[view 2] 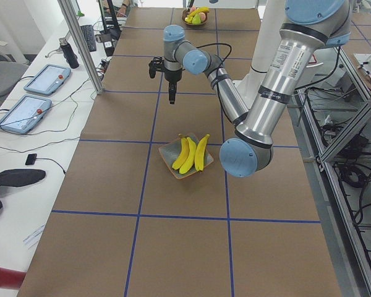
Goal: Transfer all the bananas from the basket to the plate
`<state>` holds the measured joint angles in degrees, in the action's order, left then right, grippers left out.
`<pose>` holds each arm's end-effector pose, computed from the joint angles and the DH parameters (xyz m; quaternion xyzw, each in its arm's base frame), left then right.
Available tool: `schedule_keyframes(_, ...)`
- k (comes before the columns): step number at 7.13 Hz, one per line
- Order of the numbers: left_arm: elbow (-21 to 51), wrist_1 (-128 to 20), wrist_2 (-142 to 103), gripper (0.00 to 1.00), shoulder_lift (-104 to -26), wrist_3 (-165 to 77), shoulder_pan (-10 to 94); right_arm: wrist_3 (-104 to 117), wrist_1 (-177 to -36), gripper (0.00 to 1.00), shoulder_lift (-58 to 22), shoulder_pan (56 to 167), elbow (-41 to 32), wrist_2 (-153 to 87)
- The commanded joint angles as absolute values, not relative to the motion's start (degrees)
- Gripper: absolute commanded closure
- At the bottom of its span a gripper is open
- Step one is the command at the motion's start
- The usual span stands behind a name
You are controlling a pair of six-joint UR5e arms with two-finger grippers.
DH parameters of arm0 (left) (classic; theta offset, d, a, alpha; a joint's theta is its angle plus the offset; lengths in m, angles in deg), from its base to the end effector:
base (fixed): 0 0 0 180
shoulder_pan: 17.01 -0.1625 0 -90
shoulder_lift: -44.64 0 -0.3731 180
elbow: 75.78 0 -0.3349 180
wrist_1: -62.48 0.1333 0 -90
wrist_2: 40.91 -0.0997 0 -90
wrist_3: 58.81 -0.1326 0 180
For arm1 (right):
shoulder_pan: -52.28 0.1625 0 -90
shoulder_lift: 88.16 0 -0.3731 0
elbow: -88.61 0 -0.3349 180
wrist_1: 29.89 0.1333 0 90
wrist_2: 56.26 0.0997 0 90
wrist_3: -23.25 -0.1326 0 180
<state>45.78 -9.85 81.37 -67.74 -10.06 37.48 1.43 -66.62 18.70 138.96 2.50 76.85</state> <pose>0.2314 -0.4318 0.2682 0.0445 0.3965 -0.0193 0.9168 0.0229 -0.3430 0.6662 0.1774 -0.4009 0.0420 0.8978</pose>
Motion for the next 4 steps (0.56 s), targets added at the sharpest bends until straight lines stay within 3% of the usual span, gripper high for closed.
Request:
schedule_keyframes(1, 45.7, -9.9, 81.3, 0.0, -67.1, -11.3, 38.2, 17.1, -73.6, 0.0, 20.9, 142.0, 3.5, 75.9)
schedule_keyframes(4, 45.6, -9.9, 81.3, 0.0, -67.0, -10.6, 38.1, 36.5, -83.5, 0.0, 21.8, 141.4, 2.8, 72.2)
